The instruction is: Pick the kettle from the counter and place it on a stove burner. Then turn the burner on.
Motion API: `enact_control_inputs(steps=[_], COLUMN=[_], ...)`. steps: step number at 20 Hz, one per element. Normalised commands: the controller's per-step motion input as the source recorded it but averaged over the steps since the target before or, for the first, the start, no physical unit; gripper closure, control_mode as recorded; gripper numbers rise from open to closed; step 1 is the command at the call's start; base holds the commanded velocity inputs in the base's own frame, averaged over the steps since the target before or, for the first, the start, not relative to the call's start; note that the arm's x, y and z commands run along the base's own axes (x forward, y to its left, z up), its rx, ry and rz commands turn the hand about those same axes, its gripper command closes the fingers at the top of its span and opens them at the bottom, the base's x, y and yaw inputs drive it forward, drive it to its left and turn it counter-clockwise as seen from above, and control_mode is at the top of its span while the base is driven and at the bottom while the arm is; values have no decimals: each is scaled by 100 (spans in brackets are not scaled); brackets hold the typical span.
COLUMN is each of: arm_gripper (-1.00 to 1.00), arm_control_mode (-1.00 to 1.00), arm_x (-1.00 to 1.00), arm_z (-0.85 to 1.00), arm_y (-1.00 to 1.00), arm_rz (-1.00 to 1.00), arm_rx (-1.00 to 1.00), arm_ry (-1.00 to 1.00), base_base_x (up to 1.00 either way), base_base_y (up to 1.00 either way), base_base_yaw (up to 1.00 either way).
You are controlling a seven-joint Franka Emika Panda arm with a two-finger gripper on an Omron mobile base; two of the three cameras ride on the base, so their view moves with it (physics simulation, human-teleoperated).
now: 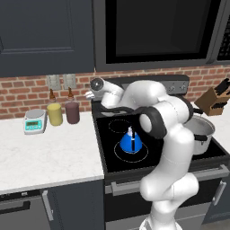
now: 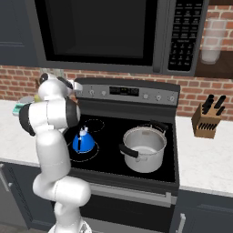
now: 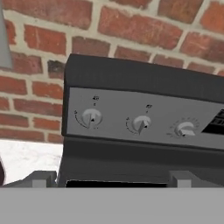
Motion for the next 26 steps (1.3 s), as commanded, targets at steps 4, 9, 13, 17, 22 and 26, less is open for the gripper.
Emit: enact_control_inputs(steps=[4,9,13,17,22,26], arm_gripper=[-100,-100,-100,-100,-100,-100], arm_control_mode=[-100,-100,-100,-100,-100,-100], arm_x=[22,30,33,40,39,13], arm_z=[-11,-12,-4,-9,-8,-17], arm_y=[5,0,0,0,0,0], arm_rz=[0,0,0,0,0,0], arm_rx=[-1,-2,0,-2,-1,-1], arm_ry=[2,0,0,0,0,0], base_base_x=[0,0,0,0,0,0], base_base_y=[0,0,0,0,0,0], base_base_yaw=[0,0,0,0,0,0])
